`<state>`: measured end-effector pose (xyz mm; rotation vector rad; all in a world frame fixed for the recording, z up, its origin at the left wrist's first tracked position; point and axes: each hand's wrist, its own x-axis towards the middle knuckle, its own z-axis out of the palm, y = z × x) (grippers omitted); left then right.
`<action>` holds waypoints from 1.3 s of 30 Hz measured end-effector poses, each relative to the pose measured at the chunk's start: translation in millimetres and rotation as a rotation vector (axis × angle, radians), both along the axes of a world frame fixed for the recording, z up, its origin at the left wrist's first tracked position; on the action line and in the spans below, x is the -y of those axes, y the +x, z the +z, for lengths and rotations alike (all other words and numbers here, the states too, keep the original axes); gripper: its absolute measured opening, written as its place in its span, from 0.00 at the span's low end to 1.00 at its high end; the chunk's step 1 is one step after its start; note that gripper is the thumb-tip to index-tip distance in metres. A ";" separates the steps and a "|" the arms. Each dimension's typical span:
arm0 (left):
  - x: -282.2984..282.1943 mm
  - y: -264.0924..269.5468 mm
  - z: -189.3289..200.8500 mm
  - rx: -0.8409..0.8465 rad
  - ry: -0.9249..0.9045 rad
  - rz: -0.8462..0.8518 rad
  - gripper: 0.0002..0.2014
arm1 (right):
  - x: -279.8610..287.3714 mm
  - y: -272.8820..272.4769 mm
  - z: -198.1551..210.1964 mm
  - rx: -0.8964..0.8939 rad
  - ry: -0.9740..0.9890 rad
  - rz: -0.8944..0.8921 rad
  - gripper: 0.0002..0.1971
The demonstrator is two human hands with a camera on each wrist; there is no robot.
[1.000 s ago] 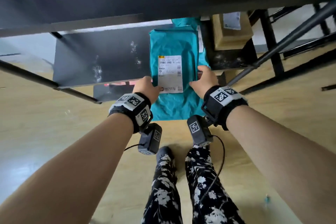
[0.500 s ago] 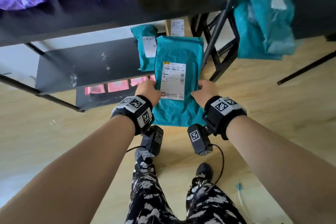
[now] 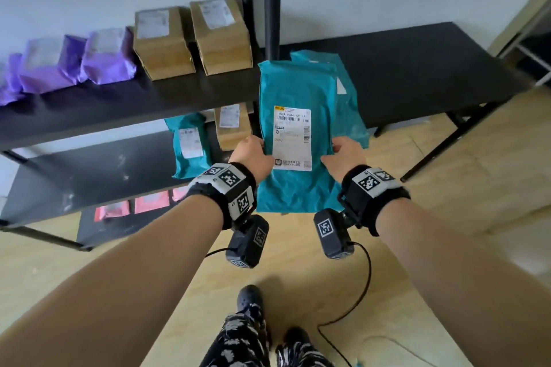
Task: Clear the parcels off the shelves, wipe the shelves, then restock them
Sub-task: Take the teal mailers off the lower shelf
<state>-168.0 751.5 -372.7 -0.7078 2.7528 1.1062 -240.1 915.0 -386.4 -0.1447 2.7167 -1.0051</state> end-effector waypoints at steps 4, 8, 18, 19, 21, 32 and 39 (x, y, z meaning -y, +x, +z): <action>-7.9 -51.5 10.9 -0.032 0.001 -0.069 0.07 | -11.2 -47.1 17.8 -0.062 0.026 -0.035 0.13; -18.6 -106.3 11.7 -0.060 -0.001 -0.164 0.04 | -29.0 -92.7 27.8 -0.085 0.041 -0.073 0.11; -52.8 -232.7 -10.7 0.057 0.024 -0.151 0.05 | -57.0 -219.8 10.3 0.024 0.074 -0.102 0.15; -56.7 -243.4 -12.6 0.068 0.005 -0.139 0.04 | -58.5 -235.8 4.7 0.040 0.092 -0.075 0.16; -64.3 -263.6 -17.5 0.108 -0.036 -0.105 0.04 | -60.3 -268.9 -9.7 0.091 0.119 -0.021 0.22; -89.0 -302.4 -45.5 0.293 -0.087 0.058 0.09 | -51.3 -321.9 -63.5 0.294 0.352 0.333 0.38; -82.1 -286.1 -40.2 0.226 -0.101 0.077 0.06 | -43.2 -307.2 -48.1 0.181 0.353 0.235 0.28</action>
